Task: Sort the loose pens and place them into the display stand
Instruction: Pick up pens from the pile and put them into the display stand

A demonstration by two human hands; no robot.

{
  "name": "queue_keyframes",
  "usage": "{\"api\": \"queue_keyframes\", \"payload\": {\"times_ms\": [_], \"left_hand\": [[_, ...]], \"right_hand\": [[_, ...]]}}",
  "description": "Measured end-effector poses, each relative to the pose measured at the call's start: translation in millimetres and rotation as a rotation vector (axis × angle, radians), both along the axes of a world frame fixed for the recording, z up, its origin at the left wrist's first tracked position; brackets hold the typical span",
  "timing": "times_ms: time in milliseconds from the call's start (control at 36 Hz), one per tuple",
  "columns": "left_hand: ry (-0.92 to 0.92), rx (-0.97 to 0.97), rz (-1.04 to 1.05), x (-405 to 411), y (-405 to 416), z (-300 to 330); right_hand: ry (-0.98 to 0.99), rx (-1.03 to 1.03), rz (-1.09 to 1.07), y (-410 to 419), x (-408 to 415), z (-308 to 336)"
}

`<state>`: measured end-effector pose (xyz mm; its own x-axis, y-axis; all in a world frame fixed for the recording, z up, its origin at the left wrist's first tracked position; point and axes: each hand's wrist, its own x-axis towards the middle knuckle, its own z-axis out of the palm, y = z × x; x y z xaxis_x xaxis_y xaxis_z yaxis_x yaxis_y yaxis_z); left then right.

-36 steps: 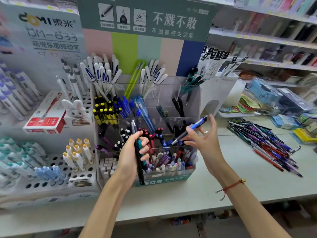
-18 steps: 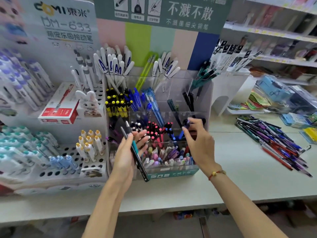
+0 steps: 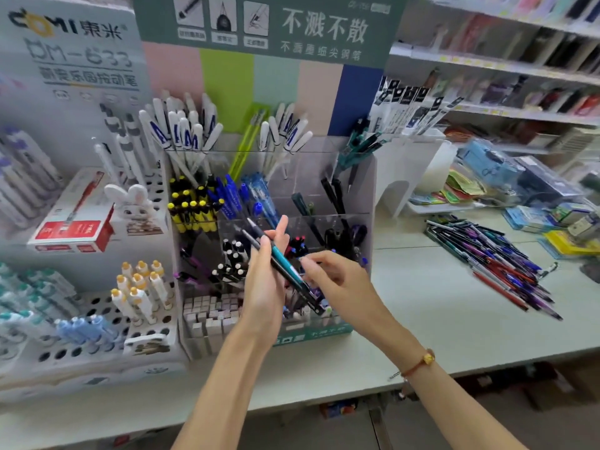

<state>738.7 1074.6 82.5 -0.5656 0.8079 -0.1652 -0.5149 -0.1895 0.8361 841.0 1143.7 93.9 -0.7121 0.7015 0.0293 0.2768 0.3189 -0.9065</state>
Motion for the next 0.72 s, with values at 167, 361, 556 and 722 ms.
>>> {"api": "queue_keyframes", "payload": {"times_ms": [167,361,556,722], "left_hand": [[0.064,0.059,0.054,1.2,10.5,7.5],[0.357,-0.198,0.145,-8.0,2.7,13.7],[0.509,-0.220,0.297,-20.5,-8.7,15.4],[0.293,-0.118,0.269,-18.2,-5.0,18.6]], "right_hand": [[0.242,-0.222,-0.031,0.2,-2.6,15.8],[0.529,-0.025,-0.472,34.7,4.2,37.1],[0.169,0.633,-0.522,101.4,22.0,77.8],[-0.119,0.926,-0.327,135.2,-11.2,109.1]]}}
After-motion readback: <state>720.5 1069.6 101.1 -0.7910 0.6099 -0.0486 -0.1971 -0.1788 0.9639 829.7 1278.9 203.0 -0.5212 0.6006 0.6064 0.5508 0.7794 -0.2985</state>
